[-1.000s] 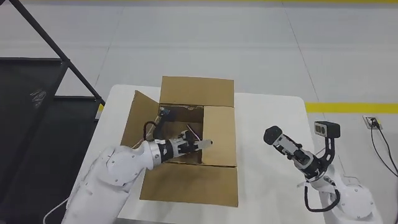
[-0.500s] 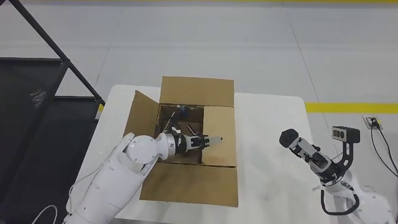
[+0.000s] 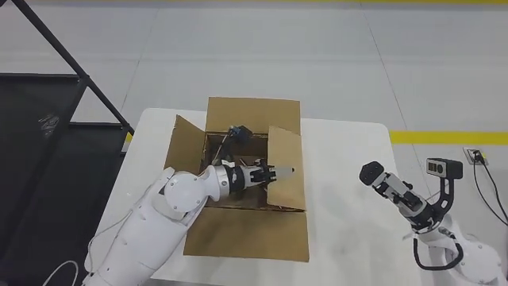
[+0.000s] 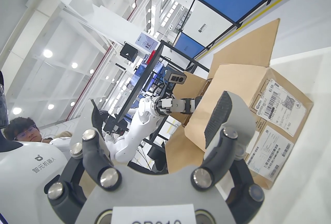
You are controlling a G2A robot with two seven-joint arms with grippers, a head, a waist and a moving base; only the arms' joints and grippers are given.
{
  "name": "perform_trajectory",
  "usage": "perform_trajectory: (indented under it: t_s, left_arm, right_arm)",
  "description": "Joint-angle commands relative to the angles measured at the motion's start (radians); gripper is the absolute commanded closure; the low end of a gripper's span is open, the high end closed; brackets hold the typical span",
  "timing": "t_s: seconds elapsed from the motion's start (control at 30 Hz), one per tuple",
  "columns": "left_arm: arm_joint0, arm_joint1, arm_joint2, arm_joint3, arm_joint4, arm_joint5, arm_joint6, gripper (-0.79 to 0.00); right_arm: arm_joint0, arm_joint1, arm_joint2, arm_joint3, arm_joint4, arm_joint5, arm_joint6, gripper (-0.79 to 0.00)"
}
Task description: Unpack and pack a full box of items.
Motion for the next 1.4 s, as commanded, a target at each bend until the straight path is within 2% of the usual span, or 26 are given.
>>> perform_trajectory:
  t_s: [0.0, 0.3, 0.6, 0.77, 1.03, 1.37]
  left_arm:
    - [-0.001, -0.005, 0.008, -0.008, -0.003, -0.006, 0.029, -0.785]
    - [-0.050, -0.055, 0.119, 0.016, 0.023, -0.044, 0.179, -0.785]
    - [-0.101, -0.122, 0.246, 0.116, 0.050, -0.107, 0.312, -0.785]
    - [-0.145, -0.164, 0.309, 0.197, 0.036, -0.142, 0.317, -0.785]
    - [-0.208, -0.235, 0.387, 0.319, 0.007, -0.138, 0.297, -0.785]
    - [-0.245, -0.292, 0.429, 0.416, 0.006, -0.081, 0.217, -0.785]
  right_arm:
    - [0.006, 0.003, 0.001, 0.010, 0.007, -0.001, 0.005, -0.785]
    - [0.010, 0.020, 0.045, 0.062, 0.076, -0.020, 0.031, -0.785]
    - [-0.023, 0.038, 0.116, 0.089, 0.140, -0.046, 0.045, -0.785]
    - [-0.017, 0.047, 0.131, 0.116, 0.155, -0.039, 0.054, -0.785]
    - [0.013, 0.061, 0.134, 0.157, 0.172, -0.030, 0.080, -0.785]
    - [0.039, 0.074, 0.122, 0.195, 0.201, -0.033, 0.118, -0.785]
